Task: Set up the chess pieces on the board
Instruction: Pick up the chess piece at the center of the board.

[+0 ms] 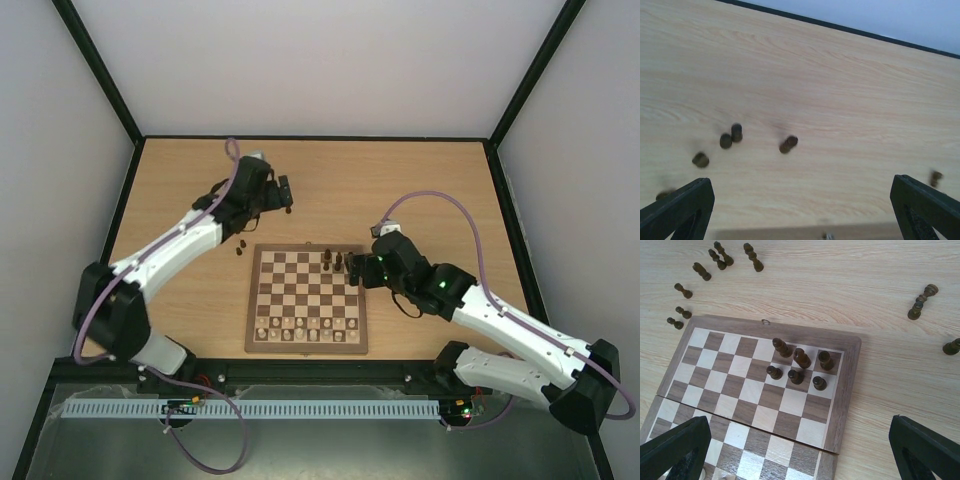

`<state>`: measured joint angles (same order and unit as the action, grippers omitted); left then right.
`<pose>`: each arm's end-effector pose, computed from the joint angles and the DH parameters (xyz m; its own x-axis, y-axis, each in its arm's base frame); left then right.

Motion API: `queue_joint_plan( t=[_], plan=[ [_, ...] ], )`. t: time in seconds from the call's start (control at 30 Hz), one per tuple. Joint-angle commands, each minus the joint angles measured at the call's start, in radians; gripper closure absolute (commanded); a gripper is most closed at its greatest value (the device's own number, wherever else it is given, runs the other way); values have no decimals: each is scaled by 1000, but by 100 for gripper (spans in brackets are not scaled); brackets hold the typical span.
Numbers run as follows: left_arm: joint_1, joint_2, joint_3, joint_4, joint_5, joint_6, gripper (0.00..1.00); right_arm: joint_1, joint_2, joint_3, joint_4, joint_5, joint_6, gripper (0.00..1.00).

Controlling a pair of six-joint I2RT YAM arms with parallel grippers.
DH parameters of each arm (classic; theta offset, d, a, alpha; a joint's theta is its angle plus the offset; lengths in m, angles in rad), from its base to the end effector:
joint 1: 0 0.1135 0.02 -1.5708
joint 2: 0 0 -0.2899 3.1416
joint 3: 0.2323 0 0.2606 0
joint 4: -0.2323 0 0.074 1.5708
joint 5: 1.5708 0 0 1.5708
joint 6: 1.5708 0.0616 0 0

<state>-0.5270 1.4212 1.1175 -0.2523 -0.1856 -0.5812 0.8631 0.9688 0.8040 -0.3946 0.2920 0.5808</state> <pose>0.3091 -0.1667 0.3106 -0.5783 -0.2878 -0.7634 0.0495 0.9216 -0.3849 0.1621 0.1621 0.2994 -0.6007 0.1062 -0.7924 -0.2865 0.8967 0.3373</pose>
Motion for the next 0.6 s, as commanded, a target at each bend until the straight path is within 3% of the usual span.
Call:
queue_joint_plan(
  t=[0.0,0.27,0.57],
  plan=[
    [17,187,193,-120,-113,98,0,-3,-21,-10,-35,-5,0,1],
    [119,453,430,-240,-93,192,6,-3,-18,-4,-22,-23,-26,1],
    [170,569,477,-240,-10,241,37,-4,-4,-21,-5,-36,-37,1]
  ],
)
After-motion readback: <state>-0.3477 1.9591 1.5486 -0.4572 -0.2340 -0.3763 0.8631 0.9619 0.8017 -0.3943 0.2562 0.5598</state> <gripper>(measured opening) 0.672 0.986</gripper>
